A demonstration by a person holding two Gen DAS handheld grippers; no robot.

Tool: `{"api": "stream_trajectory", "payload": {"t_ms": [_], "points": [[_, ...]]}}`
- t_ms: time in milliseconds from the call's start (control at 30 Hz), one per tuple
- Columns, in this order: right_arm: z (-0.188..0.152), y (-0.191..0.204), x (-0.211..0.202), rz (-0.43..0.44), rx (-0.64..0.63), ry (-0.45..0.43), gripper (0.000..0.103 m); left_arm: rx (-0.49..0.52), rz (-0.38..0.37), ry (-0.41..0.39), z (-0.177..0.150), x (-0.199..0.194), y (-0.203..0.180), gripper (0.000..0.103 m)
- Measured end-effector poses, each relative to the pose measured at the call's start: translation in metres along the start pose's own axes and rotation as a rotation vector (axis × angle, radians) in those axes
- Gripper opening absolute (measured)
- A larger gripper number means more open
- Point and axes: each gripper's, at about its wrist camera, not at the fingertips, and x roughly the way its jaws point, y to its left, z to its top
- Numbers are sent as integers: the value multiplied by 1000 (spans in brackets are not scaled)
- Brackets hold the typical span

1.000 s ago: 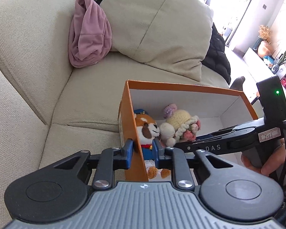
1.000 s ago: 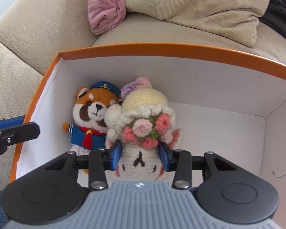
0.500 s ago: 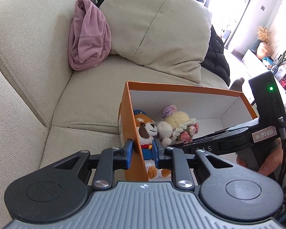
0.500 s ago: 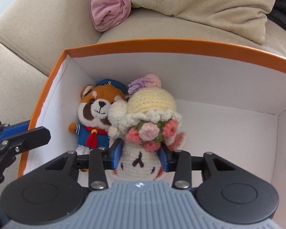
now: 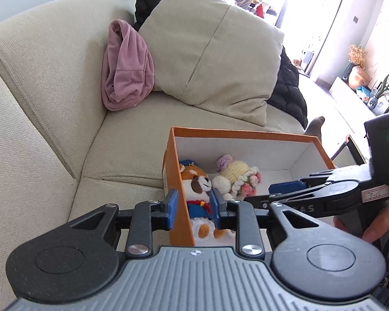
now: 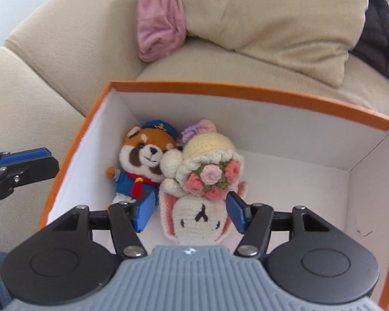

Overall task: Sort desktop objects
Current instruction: 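Open both tools to release the plushes and withdraw, then grasp the pink pompom with the right tool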

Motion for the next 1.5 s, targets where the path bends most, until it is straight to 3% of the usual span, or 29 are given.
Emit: {"api": "stream_trajectory", "payload": {"t_ms": [133,167,200,367,500,767,967,1033,1100,1133,1233,1300,1400,1500], "points": [[-24,-4,-45,30,-45,-122,62,26,2,-8,-18,-26,-13,43],[-31,-7,-55,35,-55,-148,62,32,-1,-5,-24,-31,-16,54],[-40,-9,-65,35,-59,-175,62,41,-3,-2,-29,-35,-18,57],[-91,-20,-102,28,-39,-235,61,58,-22,54,-62,-47,-34,57],[-130,-26,-110,-7,-18,-238,61,31,-55,119,-86,-34,-41,60],[-169,-35,-83,-75,1,-97,63,-22,-41,235,-107,12,-47,60],[-174,-50,-56,-16,89,-13,63,-47,-31,275,-103,36,-46,60],[-173,-51,-49,-9,96,-1,63,-46,-20,281,-102,42,-46,55],[-173,-53,-41,2,103,14,63,-46,-16,295,-102,49,-45,40],[-172,-54,-37,10,109,23,63,-55,-19,302,-103,54,-44,39],[-174,-59,-27,41,133,48,54,-65,-32,311,-106,61,-42,26],[-175,-60,-25,58,144,48,51,-82,-50,310,-107,64,-40,11],[-175,-60,-25,64,146,43,48,-98,-63,289,-107,61,-39,2],[-175,-58,-33,60,130,30,47,-91,-74,252,-105,49,-42,1]]}}
